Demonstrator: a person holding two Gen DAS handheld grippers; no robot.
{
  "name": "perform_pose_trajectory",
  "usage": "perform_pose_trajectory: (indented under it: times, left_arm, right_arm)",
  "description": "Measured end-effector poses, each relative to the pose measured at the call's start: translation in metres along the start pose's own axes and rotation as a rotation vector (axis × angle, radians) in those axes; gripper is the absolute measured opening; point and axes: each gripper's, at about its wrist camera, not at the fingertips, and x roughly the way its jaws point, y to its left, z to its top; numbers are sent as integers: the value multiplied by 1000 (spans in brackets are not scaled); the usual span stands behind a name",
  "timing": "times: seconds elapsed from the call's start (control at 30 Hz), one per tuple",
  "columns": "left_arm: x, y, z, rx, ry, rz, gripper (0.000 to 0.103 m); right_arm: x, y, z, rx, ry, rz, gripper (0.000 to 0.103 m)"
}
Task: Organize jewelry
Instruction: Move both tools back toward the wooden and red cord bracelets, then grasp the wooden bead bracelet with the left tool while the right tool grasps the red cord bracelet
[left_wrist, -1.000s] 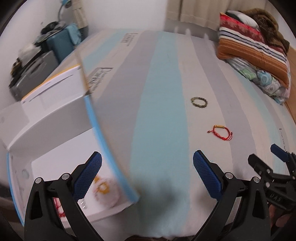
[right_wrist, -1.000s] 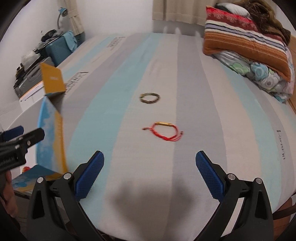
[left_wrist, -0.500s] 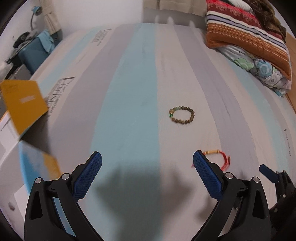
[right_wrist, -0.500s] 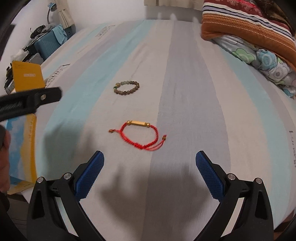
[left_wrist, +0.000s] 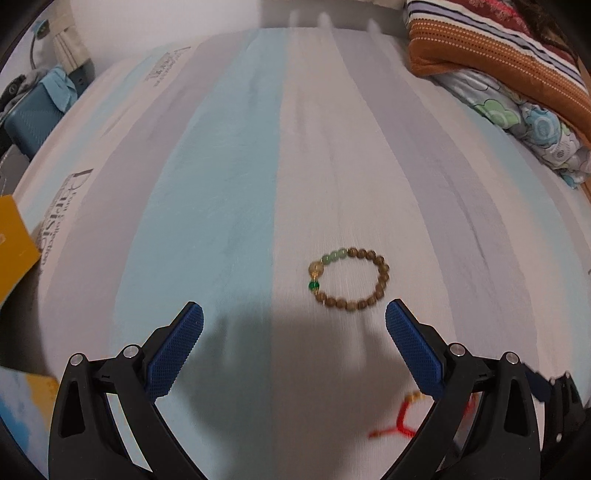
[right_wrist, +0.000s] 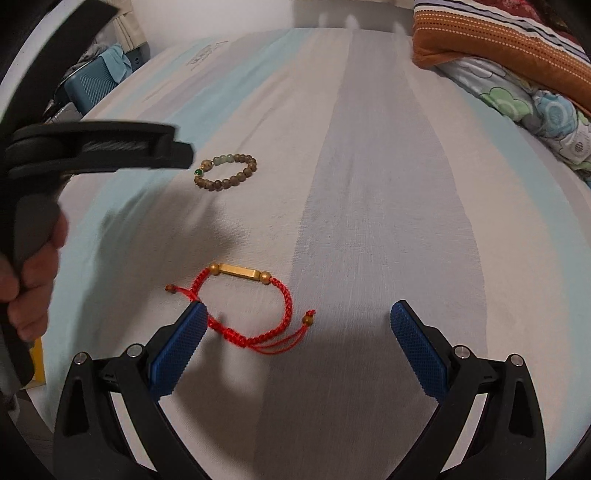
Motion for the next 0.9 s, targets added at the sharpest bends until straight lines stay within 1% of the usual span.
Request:
perform_pose_trajectory:
  times: [0.07,0.13,0.2,0.33,0.43,0.47,0.53,0.6,0.63,0.67,0.7,0.73,0.8,0.83,0.9]
  left_arm:
    - [9,-2,4,2,4,-1,97]
    - [19,-3,7,7,8,8,97]
    - [27,-3,9,4,10,8,97]
    - [40,-6,10,7,19,5,95]
    - [49,-6,8,15,28,8,90]
    - [52,-7,9,14,32,5,86]
    - [55,-6,8,7,36,-3,84]
    - [55,-6,8,12,35,-9,75]
    - [55,-7,8,17,36,-10,72]
    - [54,-8,8,25,37,-12,64]
    - [54,-9,8,30,38,-11,59]
    - [54,-10,8,32,39,-9,56]
    - [53,-10,7,30,41,-15,48]
    - [52,-10,7,30,41,-14,46]
    - [50,-11,5,32,39,-18,37]
  right_arm:
    - [5,1,-1,-8,0,12,93]
    - [10,2,-1,-18,3,18,87]
    - [15,3,-1,-25,6,30,85]
    - [18,7,1,-25,-11,47,85]
    - [21,10,4,-25,-21,53,85]
    - [23,12,4,-30,-24,47,85]
    - [25,16,5,-38,-32,41,79]
    - [26,20,4,-57,-36,33,70]
    - [27,22,4,-69,-38,28,68]
    - [28,24,4,-82,-41,22,61]
    - [28,25,4,-89,-44,21,54]
    - [28,26,3,-93,-46,24,50]
    - [27,27,3,-100,-46,28,38]
    - [27,27,2,-100,-47,29,32]
    - [26,27,1,-96,-48,26,23]
